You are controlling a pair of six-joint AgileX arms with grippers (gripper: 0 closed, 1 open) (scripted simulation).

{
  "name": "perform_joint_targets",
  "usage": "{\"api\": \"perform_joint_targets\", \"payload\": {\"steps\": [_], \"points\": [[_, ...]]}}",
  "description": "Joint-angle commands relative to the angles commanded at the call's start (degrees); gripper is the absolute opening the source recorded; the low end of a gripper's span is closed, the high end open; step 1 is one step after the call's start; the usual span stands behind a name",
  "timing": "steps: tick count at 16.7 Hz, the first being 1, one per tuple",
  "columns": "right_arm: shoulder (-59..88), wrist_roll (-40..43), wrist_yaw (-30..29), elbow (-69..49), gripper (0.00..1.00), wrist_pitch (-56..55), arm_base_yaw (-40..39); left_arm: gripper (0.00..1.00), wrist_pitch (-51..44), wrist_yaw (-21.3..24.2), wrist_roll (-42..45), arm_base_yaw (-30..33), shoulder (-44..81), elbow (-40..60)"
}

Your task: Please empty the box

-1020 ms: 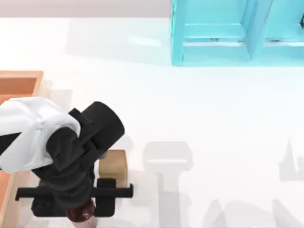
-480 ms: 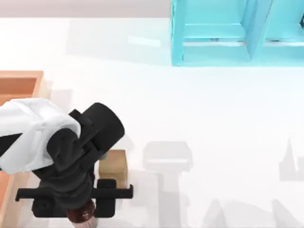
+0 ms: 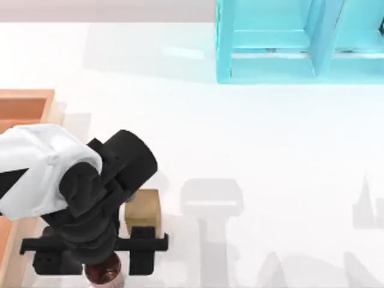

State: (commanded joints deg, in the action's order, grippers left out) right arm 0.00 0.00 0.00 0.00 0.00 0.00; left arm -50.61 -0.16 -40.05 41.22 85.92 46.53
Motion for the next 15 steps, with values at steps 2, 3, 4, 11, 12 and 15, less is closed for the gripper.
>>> {"api": "perform_joint_targets", "payload": {"steps": [2,3,4,11,12,15], "points": [[0.0,0.0,0.0,0.0,1.0,0.0,0.0,1.0,0.0,0.0,0.0,0.0,0.0,0.0],[0.0,0.0,0.0,0.0,1.0,0.0,0.0,1.0,0.0,0.0,0.0,0.0,0.0,0.0],[0.0,0.0,0.0,0.0,1.0,0.0,0.0,1.0,0.0,0.0,0.0,0.0,0.0,0.0],[0.0,0.0,0.0,0.0,1.0,0.0,0.0,1.0,-0.9,0.0,-0.09,0.07,-0.08,0.79],[0.0,0.0,0.0,0.0,1.0,0.0,0.0,1.0,-2.22,0.0,-0.14,0.12,-0.32,1.92],[0.0,0.0,0.0,0.0,1.0,0.0,0.0,1.0,-9.18,0.0,-0.32,0.28,-1.63,7.14]]}}
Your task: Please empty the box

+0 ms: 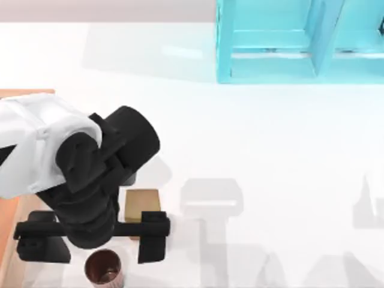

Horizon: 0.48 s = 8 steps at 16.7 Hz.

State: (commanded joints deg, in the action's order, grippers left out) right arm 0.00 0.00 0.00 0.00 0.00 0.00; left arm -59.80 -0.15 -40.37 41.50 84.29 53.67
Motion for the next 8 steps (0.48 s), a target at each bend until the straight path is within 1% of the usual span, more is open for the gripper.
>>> {"api": "perform_joint_targets", "payload": {"steps": [5,8], "points": [[0.0,0.0,0.0,0.0,1.0,0.0,0.0,1.0,-12.61,0.01,-0.13,0.08,-2.96,9.64],[0.0,0.0,0.0,0.0,1.0,0.0,0.0,1.0,-14.98,0.01,-0.06,0.01,-3.82,11.59]]}}
